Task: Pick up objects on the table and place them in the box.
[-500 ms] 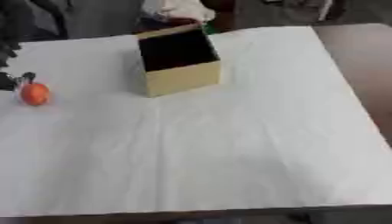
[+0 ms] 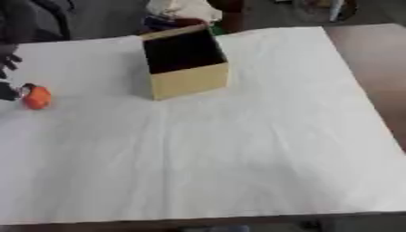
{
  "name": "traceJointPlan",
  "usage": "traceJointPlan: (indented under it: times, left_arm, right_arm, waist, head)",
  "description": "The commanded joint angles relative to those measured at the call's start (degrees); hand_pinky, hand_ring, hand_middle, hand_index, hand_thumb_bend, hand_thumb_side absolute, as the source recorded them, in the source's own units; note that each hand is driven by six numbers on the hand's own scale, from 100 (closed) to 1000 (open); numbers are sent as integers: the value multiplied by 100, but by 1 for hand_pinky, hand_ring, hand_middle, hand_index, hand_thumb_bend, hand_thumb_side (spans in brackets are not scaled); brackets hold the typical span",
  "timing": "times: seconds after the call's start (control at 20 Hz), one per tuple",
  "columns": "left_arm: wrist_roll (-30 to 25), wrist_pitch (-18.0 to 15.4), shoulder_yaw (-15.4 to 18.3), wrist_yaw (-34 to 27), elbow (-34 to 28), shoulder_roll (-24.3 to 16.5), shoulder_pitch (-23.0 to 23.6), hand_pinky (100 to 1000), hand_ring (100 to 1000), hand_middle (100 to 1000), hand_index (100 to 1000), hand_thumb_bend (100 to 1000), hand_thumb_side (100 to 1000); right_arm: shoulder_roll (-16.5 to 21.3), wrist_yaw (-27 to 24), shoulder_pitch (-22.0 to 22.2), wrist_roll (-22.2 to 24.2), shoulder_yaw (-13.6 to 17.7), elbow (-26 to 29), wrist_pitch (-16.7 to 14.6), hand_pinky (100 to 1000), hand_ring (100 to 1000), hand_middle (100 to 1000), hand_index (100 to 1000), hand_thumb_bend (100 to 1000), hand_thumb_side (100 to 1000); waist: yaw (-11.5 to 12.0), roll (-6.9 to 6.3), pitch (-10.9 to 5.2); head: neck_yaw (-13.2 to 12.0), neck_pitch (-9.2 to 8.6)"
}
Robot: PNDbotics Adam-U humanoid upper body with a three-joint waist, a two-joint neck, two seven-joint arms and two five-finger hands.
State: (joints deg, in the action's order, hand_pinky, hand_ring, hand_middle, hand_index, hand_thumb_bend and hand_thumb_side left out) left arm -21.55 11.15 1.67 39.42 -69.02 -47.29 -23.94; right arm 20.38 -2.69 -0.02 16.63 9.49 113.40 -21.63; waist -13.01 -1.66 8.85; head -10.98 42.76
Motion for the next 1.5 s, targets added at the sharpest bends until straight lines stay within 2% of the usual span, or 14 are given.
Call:
traceJointPlan:
  times: [0.05, 0.3, 0.8, 1.0, 1.15, 1.35, 1.5]
  left_arm:
    - [119, -7, -6, 52, 159, -102, -139, 798, 737, 790, 950, 273, 395]
    - [197, -42, -67, 60, 414, 9, -196, 794, 731, 782, 942, 249, 391]
    - [-1, -109, -148, 204, 675, 115, -191, 784, 709, 749, 908, 198, 394]
    - [97, -116, -118, 260, 648, 121, -189, 758, 640, 618, 781, 111, 385]
    - [308, -143, -85, 282, 533, 102, -183, 734, 606, 491, 631, 100, 345]
    - [572, -175, -47, 392, 243, 51, -219, 720, 580, 430, 552, 100, 310]
    - [696, -206, -22, 446, -178, -15, -333, 720, 577, 426, 550, 100, 313]
  right_arm:
    - [86, -11, -51, 13, 19, 120, 6, 727, 1000, 751, 962, 100, 470]
    - [87, -18, -55, 16, 19, 120, 5, 727, 1000, 750, 961, 100, 470]
    - [99, -29, -63, 21, 19, 120, 5, 727, 1000, 750, 961, 100, 470]
    - [101, -28, -61, 20, 22, 120, 6, 727, 1000, 750, 961, 100, 470]
    - [102, -24, -56, 18, 27, 120, 10, 727, 1000, 750, 961, 100, 470]
    - [106, -20, -50, 13, 29, 120, 22, 727, 1000, 750, 961, 100, 470]
    - [111, -22, -40, 12, 31, 120, 22, 727, 1000, 750, 961, 100, 470]
  waist:
    - [-3, 0, -54]
    - [-19, 2, -54]
    - [-10, -2, -56]
    - [-15, -4, -61]
    - [-18, -8, -66]
    - [-16, -15, -79]
    - [-18, -15, -93]
  head:
    - [10, -10]
    - [10, -12]
    - [16, -23]
    - [18, -27]
    - [21, -28]
    - [26, -30]
    - [32, -28]
